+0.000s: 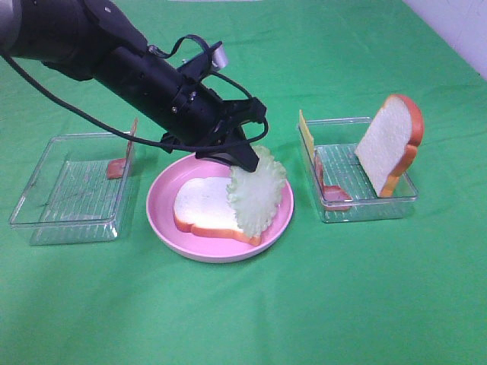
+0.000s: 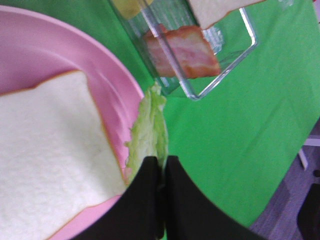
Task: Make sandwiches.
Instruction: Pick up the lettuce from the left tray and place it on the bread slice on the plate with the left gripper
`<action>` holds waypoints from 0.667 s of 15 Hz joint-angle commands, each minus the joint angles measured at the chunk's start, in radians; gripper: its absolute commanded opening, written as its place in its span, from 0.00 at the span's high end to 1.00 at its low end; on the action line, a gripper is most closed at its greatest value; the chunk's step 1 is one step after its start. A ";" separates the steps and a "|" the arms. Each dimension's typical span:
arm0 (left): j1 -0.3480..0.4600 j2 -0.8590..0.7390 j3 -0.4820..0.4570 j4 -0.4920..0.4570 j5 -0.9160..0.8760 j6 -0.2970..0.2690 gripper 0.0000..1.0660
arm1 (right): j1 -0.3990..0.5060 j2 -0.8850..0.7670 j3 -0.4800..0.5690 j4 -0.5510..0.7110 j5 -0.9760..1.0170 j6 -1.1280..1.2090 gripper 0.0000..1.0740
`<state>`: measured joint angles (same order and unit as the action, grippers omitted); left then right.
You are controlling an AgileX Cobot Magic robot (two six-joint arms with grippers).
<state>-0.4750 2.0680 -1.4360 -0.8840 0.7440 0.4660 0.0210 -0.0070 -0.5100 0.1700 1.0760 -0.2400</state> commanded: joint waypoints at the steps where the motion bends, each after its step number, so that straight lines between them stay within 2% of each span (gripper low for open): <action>1: 0.003 0.000 -0.004 0.089 -0.023 -0.053 1.00 | -0.001 -0.012 0.002 0.000 -0.004 -0.005 0.34; 2: 0.003 0.000 -0.004 0.158 -0.043 -0.098 1.00 | -0.001 -0.012 0.002 0.000 -0.004 -0.005 0.34; 3: 0.003 0.000 -0.004 0.277 -0.078 -0.201 1.00 | -0.001 -0.012 0.002 0.000 -0.004 -0.005 0.34; 5: 0.003 0.000 -0.004 0.364 -0.078 -0.287 1.00 | -0.001 -0.012 0.002 0.000 -0.004 -0.005 0.34; 6: 0.003 0.001 -0.004 0.388 -0.078 -0.306 1.00 | -0.001 -0.012 0.002 0.000 -0.004 -0.005 0.34; 9: 0.003 0.002 -0.004 0.389 -0.083 -0.309 0.98 | -0.001 -0.012 0.002 0.000 -0.004 -0.005 0.34; 10: 0.003 0.002 -0.004 0.389 -0.099 -0.309 0.86 | -0.001 -0.012 0.002 0.000 -0.004 -0.005 0.34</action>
<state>-0.4740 2.0690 -1.4360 -0.4940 0.6570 0.1670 0.0210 -0.0070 -0.5100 0.1700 1.0760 -0.2400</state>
